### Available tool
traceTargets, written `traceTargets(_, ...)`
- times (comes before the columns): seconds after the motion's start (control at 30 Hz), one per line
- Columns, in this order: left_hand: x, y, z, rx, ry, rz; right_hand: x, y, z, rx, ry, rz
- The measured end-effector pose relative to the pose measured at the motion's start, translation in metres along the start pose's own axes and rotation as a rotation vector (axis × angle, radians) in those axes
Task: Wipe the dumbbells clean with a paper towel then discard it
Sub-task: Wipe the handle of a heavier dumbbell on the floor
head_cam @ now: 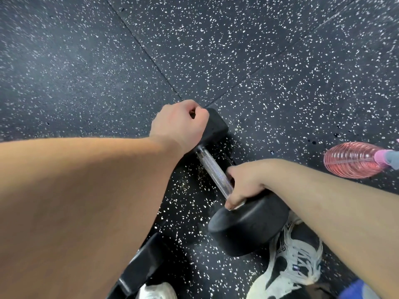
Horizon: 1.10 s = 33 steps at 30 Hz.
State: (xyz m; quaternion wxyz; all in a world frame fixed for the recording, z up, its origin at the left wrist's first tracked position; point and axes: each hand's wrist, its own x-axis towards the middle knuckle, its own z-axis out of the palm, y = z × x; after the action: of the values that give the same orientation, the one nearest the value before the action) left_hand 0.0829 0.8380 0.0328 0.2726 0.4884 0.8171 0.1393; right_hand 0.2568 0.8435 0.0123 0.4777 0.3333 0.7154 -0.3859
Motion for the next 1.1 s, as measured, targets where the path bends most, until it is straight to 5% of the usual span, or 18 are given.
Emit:
traceTargets(0.23, -0.001, 0.000, -0.001, -0.007, -0.003, -0.002, 0.003, 0.007, 0.013, 0.080, 0.142, -0.117)
traceTargets(0.63, -0.002, 0.001, -0.001, 0.003, -0.011, -0.011, 0.017, 0.014, 0.000, 0.180, -0.110, -0.155)
traceTargets(1.1, -0.001, 0.001, -0.001, -0.012, -0.010, -0.016, 0.014, -0.007, -0.006, -0.031, -0.095, -0.002)
